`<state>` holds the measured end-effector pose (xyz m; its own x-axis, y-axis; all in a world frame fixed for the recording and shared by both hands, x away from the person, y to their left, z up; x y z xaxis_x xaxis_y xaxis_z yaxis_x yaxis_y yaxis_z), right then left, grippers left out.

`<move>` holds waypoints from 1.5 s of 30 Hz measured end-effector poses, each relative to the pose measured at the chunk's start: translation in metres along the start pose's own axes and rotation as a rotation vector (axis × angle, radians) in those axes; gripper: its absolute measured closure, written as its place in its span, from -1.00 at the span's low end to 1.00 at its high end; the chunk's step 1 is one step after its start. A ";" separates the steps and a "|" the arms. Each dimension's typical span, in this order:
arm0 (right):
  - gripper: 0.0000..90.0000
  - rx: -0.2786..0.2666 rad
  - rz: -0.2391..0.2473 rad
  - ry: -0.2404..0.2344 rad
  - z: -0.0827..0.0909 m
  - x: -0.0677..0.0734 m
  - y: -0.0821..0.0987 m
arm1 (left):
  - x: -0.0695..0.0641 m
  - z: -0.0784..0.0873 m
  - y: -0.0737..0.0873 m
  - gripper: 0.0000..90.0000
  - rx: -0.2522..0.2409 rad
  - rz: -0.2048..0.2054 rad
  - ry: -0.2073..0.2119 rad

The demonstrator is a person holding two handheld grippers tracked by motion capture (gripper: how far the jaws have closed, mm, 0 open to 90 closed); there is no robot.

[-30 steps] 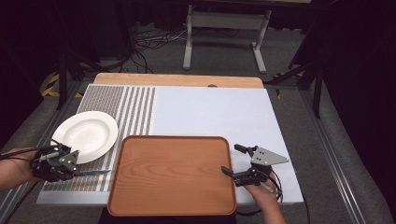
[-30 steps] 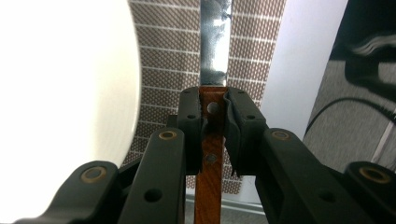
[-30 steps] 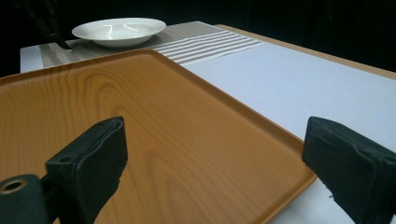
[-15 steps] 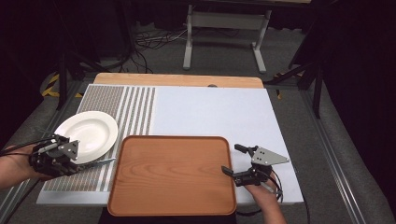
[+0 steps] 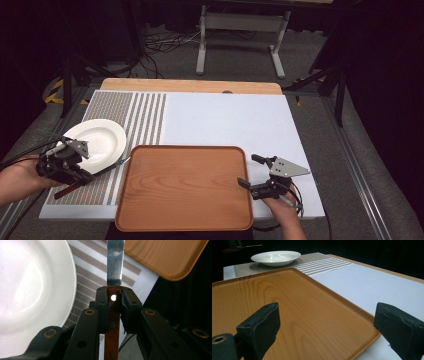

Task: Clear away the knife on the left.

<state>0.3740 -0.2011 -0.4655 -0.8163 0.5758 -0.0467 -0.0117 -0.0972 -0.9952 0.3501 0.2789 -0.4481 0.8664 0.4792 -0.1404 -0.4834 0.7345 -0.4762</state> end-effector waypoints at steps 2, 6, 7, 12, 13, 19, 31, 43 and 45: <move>-0.83 -0.001 0.000 0.000 0.000 0.000 0.000 | -0.002 0.000 -0.004 0.73 -0.018 0.017 0.012; -0.83 -0.001 0.000 0.000 0.000 -0.001 0.000 | -0.006 0.000 -0.012 0.73 -0.056 0.062 0.036; -0.83 0.000 -0.001 0.001 0.000 -0.001 0.000 | -0.006 0.000 -0.013 0.73 -0.067 0.072 0.032; -0.83 -0.001 -0.001 0.001 0.001 -0.001 0.000 | -0.008 0.000 -0.020 0.73 -0.108 0.116 0.038; -0.83 -0.002 -0.002 0.001 0.001 -0.001 0.000 | -0.009 0.000 -0.022 0.73 -0.119 0.123 0.041; -0.83 -0.002 -0.002 0.002 0.001 -0.001 0.000 | -0.015 -0.004 -0.030 0.73 -0.149 0.156 0.047; -0.83 -0.003 -0.002 0.002 0.001 -0.002 0.000 | -0.036 -0.019 -0.051 0.73 -0.161 0.194 0.060; -0.83 -0.005 0.001 -0.001 0.002 -0.001 0.000 | -0.052 -0.035 -0.066 0.73 -0.151 0.218 0.041; -0.83 -0.005 0.001 -0.001 0.002 -0.001 0.000 | -0.055 -0.038 -0.069 0.73 -0.153 0.221 0.047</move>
<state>0.3740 -0.2030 -0.4649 -0.8170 0.5746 -0.0477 -0.0079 -0.0939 -0.9956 0.3405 0.1840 -0.4406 0.7486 0.5942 -0.2940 -0.6399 0.5316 -0.5549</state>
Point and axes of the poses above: each handheld gripper's, and its own axes: z roughly backward along the jaws, y roughly out of its underside, x roughly to its left, the point moved 8 cm from there along -z, roughly forward along the jaws, and after that the axes turned 14 degrees about -x, right-handed, at the moved point
